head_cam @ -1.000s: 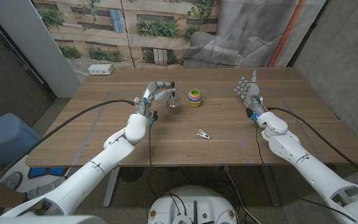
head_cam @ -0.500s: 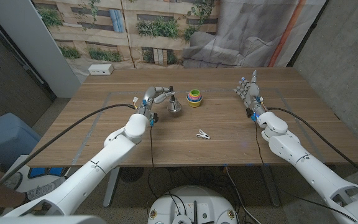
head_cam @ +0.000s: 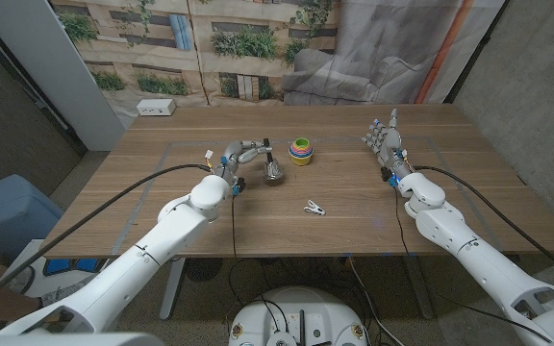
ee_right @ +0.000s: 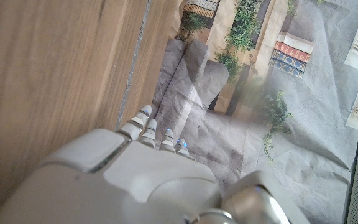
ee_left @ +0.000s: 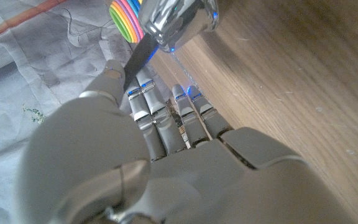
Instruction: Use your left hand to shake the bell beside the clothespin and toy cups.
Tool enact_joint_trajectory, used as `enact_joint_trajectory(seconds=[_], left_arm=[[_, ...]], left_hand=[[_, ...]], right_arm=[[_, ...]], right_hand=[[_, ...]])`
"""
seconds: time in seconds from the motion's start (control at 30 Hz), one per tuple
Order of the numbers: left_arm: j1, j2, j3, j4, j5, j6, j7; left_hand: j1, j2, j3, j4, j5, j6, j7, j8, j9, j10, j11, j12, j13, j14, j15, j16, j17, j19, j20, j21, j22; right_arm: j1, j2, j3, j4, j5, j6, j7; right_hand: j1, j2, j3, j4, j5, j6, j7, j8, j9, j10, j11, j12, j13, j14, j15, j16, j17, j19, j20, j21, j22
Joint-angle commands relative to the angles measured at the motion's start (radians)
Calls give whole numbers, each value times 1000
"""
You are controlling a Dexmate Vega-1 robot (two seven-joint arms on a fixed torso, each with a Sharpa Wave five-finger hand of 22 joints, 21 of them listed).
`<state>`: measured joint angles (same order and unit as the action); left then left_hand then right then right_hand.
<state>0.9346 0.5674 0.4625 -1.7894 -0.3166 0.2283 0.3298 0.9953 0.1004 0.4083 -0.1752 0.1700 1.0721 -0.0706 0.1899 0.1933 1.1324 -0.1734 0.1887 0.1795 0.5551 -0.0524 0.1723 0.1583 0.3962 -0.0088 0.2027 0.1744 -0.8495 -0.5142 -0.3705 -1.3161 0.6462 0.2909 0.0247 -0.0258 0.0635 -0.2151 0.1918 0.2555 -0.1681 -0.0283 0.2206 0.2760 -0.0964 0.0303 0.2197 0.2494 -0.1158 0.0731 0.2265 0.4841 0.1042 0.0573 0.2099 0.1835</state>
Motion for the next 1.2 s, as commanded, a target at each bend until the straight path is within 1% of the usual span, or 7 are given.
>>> enact_joint_trajectory(seconds=[0.03,0.27,0.3,0.43,0.53,0.73,1.2], left_arm=[[-10,28,12,-22,-65,11,-28],[-5,49,18,-26,-59,-13,-29],[-3,53,20,-25,-47,-27,-24],[-6,76,43,2,69,-151,2],[-3,72,45,23,116,-206,25],[-8,73,54,66,200,-298,36],[-10,45,42,156,246,-377,40]], left_hand=[[4,7,0,-1,7,37,26,7,4,51,-41,8,4,-7,-138,-1,3,7,-4,2,3],[5,9,-1,-1,7,35,30,5,4,52,-42,7,4,-7,-137,1,4,7,-4,3,3],[5,9,-1,0,7,35,31,5,4,51,-42,7,3,-7,-137,1,4,7,-4,3,3],[6,10,-3,0,7,32,28,4,4,43,-40,3,3,-7,-134,2,5,8,-2,3,3],[6,10,-3,0,7,31,23,3,5,42,-42,2,3,-7,-135,2,5,9,-2,3,3],[5,11,-6,2,7,26,25,1,5,36,-42,-1,3,-7,-135,3,5,9,-1,3,3],[-1,13,-12,7,5,10,10,-3,5,12,-45,-6,4,-3,-129,5,5,9,1,3,3]], right_arm=[[0,0,0,1,0,1,1],[-1,-1,0,-1,0,0,0],[-1,-1,0,-1,0,0,0],[-1,-1,0,-1,0,0,0],[-1,-1,0,-1,0,0,0],[0,0,0,-1,0,0,0],[2,1,0,3,0,1,2]], right_hand=[[3,98,-6,-2,7,-15,-3,4,5,2,-4,6,1,-1,-4,8,3,7,0,6,3],[3,98,-6,-2,7,-15,-4,4,5,3,-2,6,1,-1,-3,8,3,7,0,6,3],[3,98,-6,-2,7,-15,-4,4,5,2,-2,6,1,-1,-3,8,3,7,0,6,3],[3,98,-6,-2,7,-16,-4,4,5,2,-3,6,1,-1,-3,8,3,7,0,6,3],[3,98,-6,-2,7,-16,-4,4,5,1,-3,5,1,-1,-2,8,3,7,0,6,3],[3,98,-6,-2,7,-15,-3,4,5,2,-3,5,1,-2,-4,8,3,7,0,6,3],[3,98,-6,-2,7,-15,-2,4,5,3,-2,6,1,-2,-4,8,3,7,0,6,3]])
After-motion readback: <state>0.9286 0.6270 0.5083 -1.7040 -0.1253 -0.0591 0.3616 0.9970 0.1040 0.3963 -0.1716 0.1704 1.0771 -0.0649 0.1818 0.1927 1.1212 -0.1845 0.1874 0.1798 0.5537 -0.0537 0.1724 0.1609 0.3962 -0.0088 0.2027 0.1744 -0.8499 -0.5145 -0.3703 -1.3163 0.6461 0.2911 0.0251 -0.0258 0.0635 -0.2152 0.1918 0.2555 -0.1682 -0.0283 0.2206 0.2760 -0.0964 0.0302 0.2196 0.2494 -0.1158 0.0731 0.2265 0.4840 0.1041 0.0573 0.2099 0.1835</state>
